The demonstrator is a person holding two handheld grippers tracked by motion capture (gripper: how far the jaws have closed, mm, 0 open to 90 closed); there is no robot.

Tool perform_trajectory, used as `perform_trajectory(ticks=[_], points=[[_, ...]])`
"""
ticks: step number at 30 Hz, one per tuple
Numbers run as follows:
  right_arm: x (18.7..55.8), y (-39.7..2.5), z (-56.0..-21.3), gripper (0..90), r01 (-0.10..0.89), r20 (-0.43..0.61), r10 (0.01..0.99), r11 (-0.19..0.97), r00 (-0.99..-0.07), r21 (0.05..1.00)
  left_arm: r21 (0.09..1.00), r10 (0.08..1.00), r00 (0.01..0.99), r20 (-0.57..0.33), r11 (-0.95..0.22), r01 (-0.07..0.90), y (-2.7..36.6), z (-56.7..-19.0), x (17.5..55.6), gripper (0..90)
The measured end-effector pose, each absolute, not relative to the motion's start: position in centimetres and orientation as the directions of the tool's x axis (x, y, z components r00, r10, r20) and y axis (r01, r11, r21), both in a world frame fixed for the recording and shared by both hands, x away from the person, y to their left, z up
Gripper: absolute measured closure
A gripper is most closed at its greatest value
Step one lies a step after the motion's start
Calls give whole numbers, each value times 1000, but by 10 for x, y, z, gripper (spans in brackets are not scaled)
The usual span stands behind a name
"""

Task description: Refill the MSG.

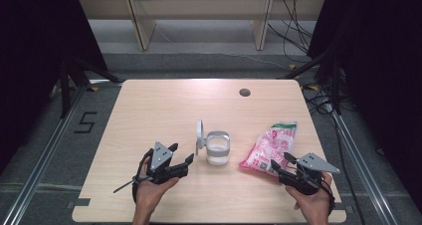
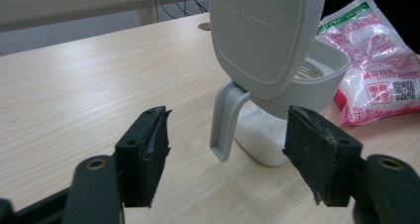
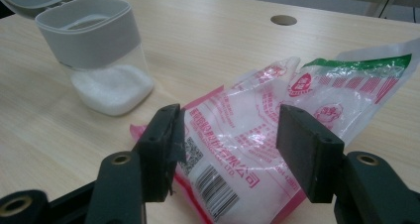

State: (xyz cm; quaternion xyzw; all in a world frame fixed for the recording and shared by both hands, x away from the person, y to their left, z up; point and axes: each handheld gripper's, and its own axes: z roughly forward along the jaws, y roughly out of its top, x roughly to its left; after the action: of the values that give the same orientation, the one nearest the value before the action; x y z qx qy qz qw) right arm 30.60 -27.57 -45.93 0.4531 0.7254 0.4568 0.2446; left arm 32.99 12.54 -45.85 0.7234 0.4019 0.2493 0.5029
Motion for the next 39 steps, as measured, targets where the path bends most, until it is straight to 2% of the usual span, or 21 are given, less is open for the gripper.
perform_trajectory(ticks=[5, 10, 11, 17, 20, 28, 29, 34, 35, 39], points=[[302, -273, -463, 434, 436, 66, 875, 173, -480, 883, 931, 831, 556, -33, -176, 319, 128, -456, 332, 391], [296, -269, -464, 429, 456, 85, 865, 175, -495, 873, 933, 809, 588, -5, -208, 294, 130, -457, 332, 508], [296, -271, -464, 428, 448, 68, 856, 199, -512, 872, 934, 809, 588, -12, -202, 296, 130, -457, 332, 508], [290, -267, -467, 429, 444, 63, 844, 215, -533, 870, 944, 795, 607, 18, -214, 253, 132, -459, 334, 722], [286, -265, -468, 429, 467, 88, 850, 196, -520, 863, 944, 791, 610, 36, -227, 238, 133, -458, 334, 778], [283, -268, -471, 429, 456, 54, 840, 239, -540, 857, 950, 790, 613, 36, -218, 226, 135, -456, 336, 853], [278, -265, -472, 429, 479, 94, 842, 207, -531, 853, 951, 786, 617, 21, -207, 232, 134, -456, 337, 865], [278, -268, -472, 429, 458, 65, 827, 241, -558, 856, 949, 781, 623, 41, -225, 219, 133, -454, 338, 881], [275, -267, -473, 429, 475, 90, 836, 216, -541, 853, 947, 780, 624, 47, -234, 221, 132, -452, 338, 890], [271, -268, -475, 429, 484, 77, 832, 242, -550, 841, 950, 774, 632, 47, -231, 212, 129, -450, 341, 893]])
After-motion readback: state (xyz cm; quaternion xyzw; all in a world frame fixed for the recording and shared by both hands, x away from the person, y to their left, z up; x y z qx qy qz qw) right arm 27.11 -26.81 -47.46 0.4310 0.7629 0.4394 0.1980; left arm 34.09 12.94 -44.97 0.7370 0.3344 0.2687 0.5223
